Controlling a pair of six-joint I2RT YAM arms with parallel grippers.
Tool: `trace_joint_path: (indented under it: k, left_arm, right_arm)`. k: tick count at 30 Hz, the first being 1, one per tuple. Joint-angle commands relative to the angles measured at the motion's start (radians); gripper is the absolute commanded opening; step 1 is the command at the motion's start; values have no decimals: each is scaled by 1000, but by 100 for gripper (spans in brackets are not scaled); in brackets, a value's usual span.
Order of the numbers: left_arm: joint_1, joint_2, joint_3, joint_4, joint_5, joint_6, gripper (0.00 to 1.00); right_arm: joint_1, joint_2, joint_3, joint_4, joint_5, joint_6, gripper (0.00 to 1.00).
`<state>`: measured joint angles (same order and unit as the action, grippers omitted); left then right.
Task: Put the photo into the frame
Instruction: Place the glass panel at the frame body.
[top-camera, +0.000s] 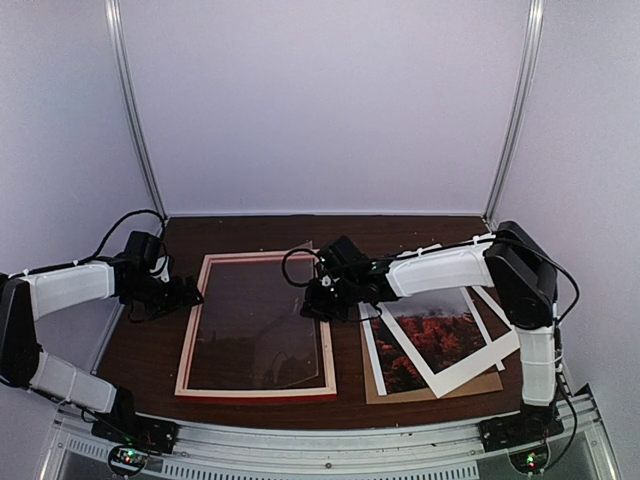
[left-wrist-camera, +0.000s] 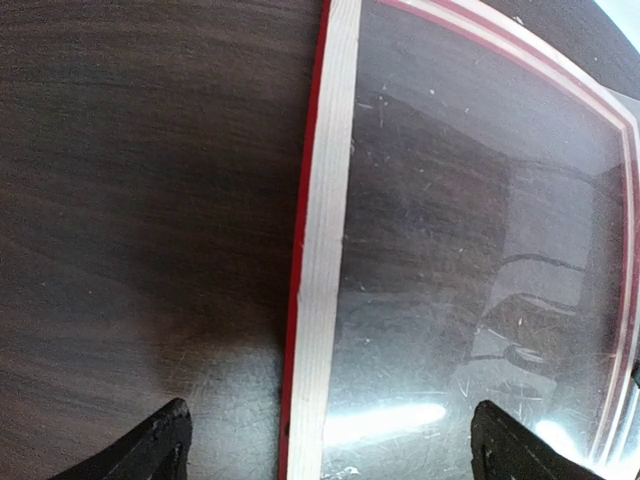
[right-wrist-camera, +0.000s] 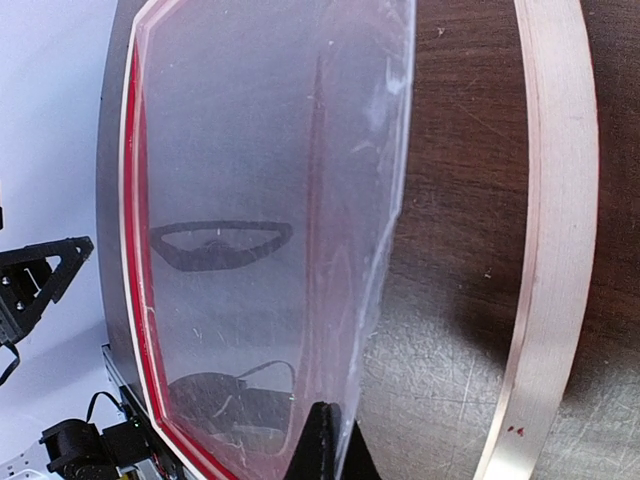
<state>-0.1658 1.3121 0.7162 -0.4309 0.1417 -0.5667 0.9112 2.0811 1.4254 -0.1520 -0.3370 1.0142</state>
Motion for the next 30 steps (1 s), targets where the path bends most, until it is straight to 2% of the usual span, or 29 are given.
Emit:
trace_joint_path:
  k: [1,8,13,23,30]
  left_arm:
    - [-6,-5,7,9,3,12,98]
    - [-6,40,31,-3,-19,1,97]
    - [-5,116,65,7,-1,1,93]
    - [14,235,136,23,96,15,73]
    - [22,269,147,29,93,19,59]
  right_arm:
    - [6,29,32,-56,-17,-38,0]
    - [5,31,38,-60,-20,-41,0]
    - [3,30,38,-61,-19,-43,0]
    - [2,30,37,-54,-20,-43,0]
    - [0,30,35,-50,-23,-45,0]
